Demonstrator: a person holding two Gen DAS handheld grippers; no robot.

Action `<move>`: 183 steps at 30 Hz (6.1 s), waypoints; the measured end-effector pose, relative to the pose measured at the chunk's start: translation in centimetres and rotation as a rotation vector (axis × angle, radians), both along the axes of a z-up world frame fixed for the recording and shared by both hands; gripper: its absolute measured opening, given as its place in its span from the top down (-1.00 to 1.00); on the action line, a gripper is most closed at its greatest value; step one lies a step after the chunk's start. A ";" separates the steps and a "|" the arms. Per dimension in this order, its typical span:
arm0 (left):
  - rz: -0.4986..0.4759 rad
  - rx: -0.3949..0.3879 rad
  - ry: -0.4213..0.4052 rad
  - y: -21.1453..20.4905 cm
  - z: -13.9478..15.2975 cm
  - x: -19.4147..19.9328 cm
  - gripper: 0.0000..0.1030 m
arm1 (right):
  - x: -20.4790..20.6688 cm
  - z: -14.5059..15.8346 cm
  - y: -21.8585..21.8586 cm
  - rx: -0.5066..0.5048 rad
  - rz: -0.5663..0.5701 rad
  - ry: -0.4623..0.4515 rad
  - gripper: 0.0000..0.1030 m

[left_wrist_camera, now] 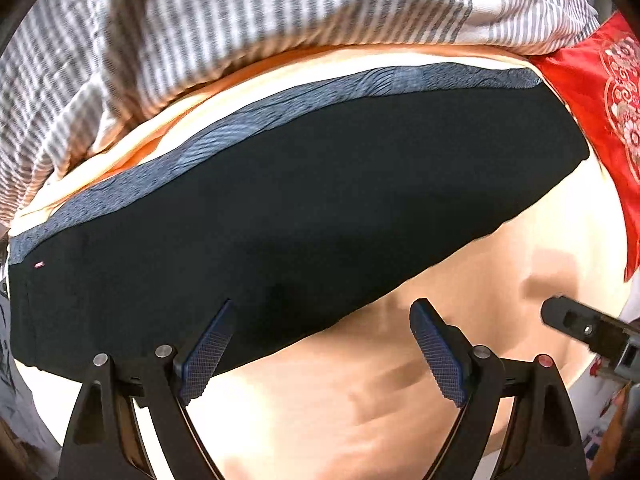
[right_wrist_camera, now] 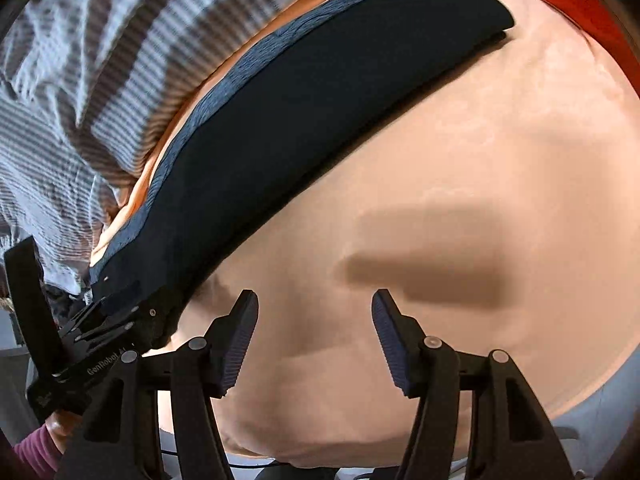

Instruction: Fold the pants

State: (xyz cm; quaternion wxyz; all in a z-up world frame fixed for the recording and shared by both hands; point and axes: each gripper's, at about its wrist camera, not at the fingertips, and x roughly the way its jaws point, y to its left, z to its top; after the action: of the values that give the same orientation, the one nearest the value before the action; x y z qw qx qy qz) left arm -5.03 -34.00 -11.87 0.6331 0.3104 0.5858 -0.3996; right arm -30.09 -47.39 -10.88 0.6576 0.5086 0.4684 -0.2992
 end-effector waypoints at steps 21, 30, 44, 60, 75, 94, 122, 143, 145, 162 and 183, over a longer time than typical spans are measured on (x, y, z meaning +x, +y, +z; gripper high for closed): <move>0.119 0.028 0.008 -9.8 -0.8 -2.8 -0.73 | -4.5 1.4 -14.8 -0.100 -0.142 -0.148 -0.31; 0.128 0.041 -0.024 -11.1 -1.1 -4.3 -0.73 | -8.6 1.6 -17.2 -0.101 -0.243 -0.217 -0.30; 0.117 0.029 -0.075 -14.8 -1.3 -5.4 -0.73 | -9.7 -4.5 -15.9 0.086 -0.349 -0.523 -0.30; 0.312 -0.024 -0.196 -16.9 -0.1 0.1 -0.73 | -4.8 -4.8 -18.5 0.121 -0.299 -0.617 -0.16; 0.271 0.009 -0.231 -15.8 -2.0 1.3 -0.87 | -4.9 -4.3 -18.1 0.225 -0.311 -0.726 0.71; 0.286 -0.053 -0.070 -5.7 -1.2 5.8 -0.87 | 5.3 7.1 -10.3 0.037 0.040 -0.660 0.71; 0.483 -0.046 -0.132 16.0 0.0 22.8 -0.87 | 27.3 0.3 17.4 -0.618 0.705 0.184 -0.33; 0.154 -0.239 0.144 5.5 1.1 12.8 0.06 | 14.3 2.6 8.8 -0.339 0.329 0.126 -0.33; 0.154 -0.199 0.199 4.8 -0.6 12.6 0.57 | 14.1 2.1 8.5 -0.328 0.318 0.116 -0.33; 0.196 -0.134 0.189 6.2 -3.4 9.3 0.88 | 12.3 1.5 8.0 -0.275 0.292 0.105 -0.33; 0.253 -0.019 0.046 1.1 -4.2 10.9 0.87 | 15.9 0.4 2.0 -0.236 0.274 0.045 0.34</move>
State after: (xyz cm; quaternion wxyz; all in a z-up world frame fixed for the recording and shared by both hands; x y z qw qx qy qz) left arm 5.88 -32.89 -16.06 0.6678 0.2188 0.6310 -0.3288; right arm -14.19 -45.40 -10.46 0.7366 0.3526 0.5095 -0.2712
